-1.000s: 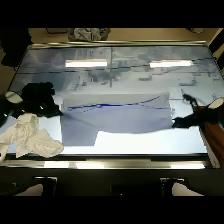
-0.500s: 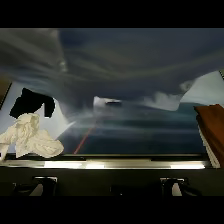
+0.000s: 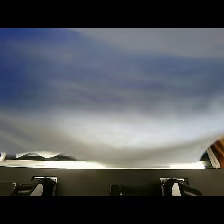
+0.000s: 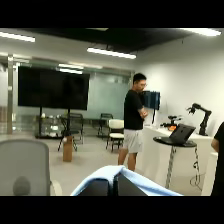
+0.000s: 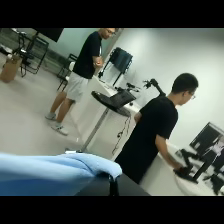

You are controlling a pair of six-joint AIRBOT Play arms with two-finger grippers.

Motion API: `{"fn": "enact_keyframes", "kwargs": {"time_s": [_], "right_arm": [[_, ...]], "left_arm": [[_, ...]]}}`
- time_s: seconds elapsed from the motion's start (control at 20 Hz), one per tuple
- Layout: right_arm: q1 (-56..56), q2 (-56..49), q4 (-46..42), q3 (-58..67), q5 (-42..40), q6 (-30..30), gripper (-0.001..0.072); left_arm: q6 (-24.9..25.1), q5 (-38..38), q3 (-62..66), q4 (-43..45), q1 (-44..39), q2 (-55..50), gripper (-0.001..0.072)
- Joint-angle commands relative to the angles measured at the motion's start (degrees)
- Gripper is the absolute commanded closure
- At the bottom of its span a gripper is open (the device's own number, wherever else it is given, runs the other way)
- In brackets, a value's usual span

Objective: Fold the shirts.

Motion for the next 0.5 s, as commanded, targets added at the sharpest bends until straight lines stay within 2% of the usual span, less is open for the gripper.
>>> {"fn": "enact_keyframes", "kwargs": {"time_s": [0.0, 0.1, 0.2, 0.3, 0.45], "right_arm": [[0.0, -6.25, -0.92, 0.17, 6.16, 2.08, 0.0663], [0.0, -14.4, 0.11, -1.77, 16.57, 2.58, 0.0663], [0.0, -24.52, 0.61, -8.31, 19.26, 2.67, 0.0663], [0.55, -35.15, 1.64, -15.43, 16.02, 2.01, 0.0664], [6.14, -49.22, 0.96, -17.7, 5.07, 2.01, 0.0664]], "left_arm": [[-0.09, -5.03, 0.13, -0.48, 0.0, -6.23, 0.068], [-0.7, -9.07, -2.97, -0.92, -1.55, -13.57, 0.068], [0.44, -6.88, -9.92, -0.26, -4.92, -21.42, 0.068], [1.64, -5.27, -18.29, 0.39, -7.58, -31.17, 0.068], [3.34, -0.42, -22.45, 0.07, -8.68, -44.72, 0.0679]]}}
